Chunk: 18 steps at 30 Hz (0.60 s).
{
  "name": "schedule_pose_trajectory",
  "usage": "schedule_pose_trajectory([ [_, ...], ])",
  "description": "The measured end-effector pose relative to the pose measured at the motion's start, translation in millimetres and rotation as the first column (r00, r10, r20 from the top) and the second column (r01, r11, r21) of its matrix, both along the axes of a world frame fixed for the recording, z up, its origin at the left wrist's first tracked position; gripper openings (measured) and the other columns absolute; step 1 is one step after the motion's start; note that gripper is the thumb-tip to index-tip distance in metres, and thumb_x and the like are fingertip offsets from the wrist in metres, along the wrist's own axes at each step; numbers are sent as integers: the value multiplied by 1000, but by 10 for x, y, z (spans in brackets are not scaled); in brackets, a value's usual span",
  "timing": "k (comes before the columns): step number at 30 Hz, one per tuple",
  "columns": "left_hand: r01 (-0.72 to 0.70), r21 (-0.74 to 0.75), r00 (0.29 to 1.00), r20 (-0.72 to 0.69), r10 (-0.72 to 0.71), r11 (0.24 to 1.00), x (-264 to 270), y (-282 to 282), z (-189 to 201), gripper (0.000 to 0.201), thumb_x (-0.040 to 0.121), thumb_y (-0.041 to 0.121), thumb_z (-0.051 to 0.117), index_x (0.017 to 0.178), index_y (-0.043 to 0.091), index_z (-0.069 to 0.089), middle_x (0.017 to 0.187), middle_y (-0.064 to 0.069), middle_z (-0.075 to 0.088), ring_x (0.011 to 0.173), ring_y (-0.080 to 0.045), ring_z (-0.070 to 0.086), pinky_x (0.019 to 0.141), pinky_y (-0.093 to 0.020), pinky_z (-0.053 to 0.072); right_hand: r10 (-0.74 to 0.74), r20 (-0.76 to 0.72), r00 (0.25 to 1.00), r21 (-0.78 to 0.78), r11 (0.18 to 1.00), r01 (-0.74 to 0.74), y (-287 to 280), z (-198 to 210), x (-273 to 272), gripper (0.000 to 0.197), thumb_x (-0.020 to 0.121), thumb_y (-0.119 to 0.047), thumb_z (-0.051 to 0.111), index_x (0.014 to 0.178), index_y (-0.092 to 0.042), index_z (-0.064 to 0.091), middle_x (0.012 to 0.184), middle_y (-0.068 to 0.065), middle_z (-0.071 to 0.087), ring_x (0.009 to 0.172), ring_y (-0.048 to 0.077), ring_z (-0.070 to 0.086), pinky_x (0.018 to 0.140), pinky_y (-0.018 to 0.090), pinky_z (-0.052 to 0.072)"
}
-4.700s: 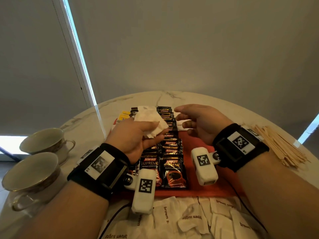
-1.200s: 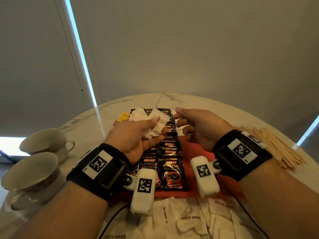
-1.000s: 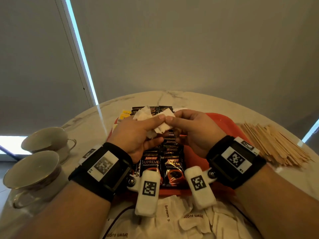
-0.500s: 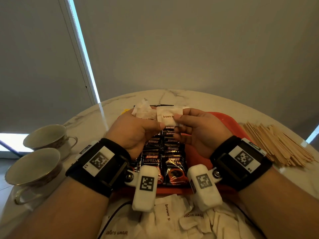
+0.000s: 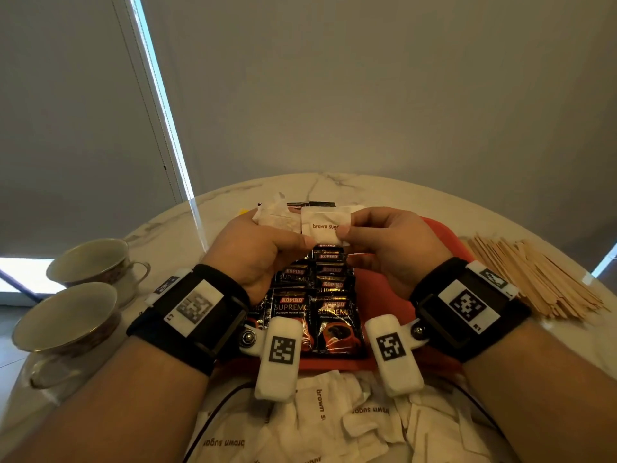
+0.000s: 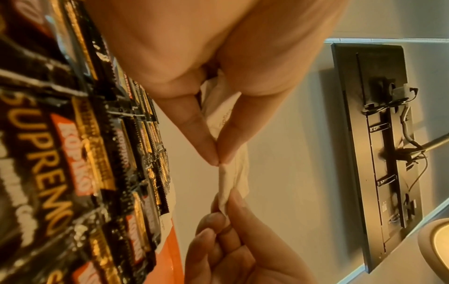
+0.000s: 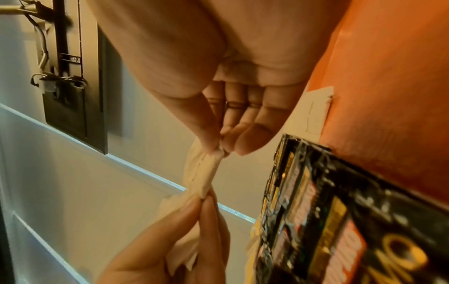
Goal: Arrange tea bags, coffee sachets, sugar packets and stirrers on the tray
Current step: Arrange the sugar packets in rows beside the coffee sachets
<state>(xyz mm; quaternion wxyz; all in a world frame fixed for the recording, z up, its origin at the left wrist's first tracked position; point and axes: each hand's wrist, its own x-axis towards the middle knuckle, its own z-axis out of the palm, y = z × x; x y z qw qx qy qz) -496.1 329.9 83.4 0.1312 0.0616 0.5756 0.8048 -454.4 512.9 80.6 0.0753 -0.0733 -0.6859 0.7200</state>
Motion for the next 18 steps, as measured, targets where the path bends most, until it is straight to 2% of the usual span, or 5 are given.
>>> schedule_pose_trajectory([
  [6,-74,60,996,54,70,996,-60,-3,-28,38,80,-20,70,110,1,64,91,-12,75,79,-19,77,65,-25,62,-207,81,975,-117,969,216,258,38,-131,21,86,6,72,83,-11,60,69,10,65,50,14,58,50,26,53],
  [9,-71,71,996,62,67,995,-54,-11,5,35,81,-19,70,108,2,63,93,-13,74,80,-20,76,65,-25,63,-293,238,926,-11,952,304,472,-43,-249,18,91,4,66,81,-9,61,67,9,61,52,14,55,53,27,50],
  [11,-73,80,995,70,68,994,-39,-17,18,35,82,-20,69,108,2,63,91,-13,75,79,-20,77,65,-26,63,-299,354,886,108,954,279,574,-116,-301,12,91,3,66,81,-2,65,73,13,62,56,17,55,61,31,46],
  [14,-80,87,994,83,73,993,-23,-17,23,35,83,-21,67,108,2,62,89,-13,75,79,-20,77,67,-27,64,-300,442,845,199,952,234,628,-164,-344,1,90,3,68,90,4,68,72,12,63,59,19,58,59,30,49],
  [18,-82,91,993,97,73,992,-22,-20,38,34,84,-22,66,106,3,62,88,-14,74,80,-22,75,69,-28,65,-291,463,837,282,944,173,599,-141,-381,13,86,3,73,97,7,70,73,13,64,59,19,59,56,29,52],
])
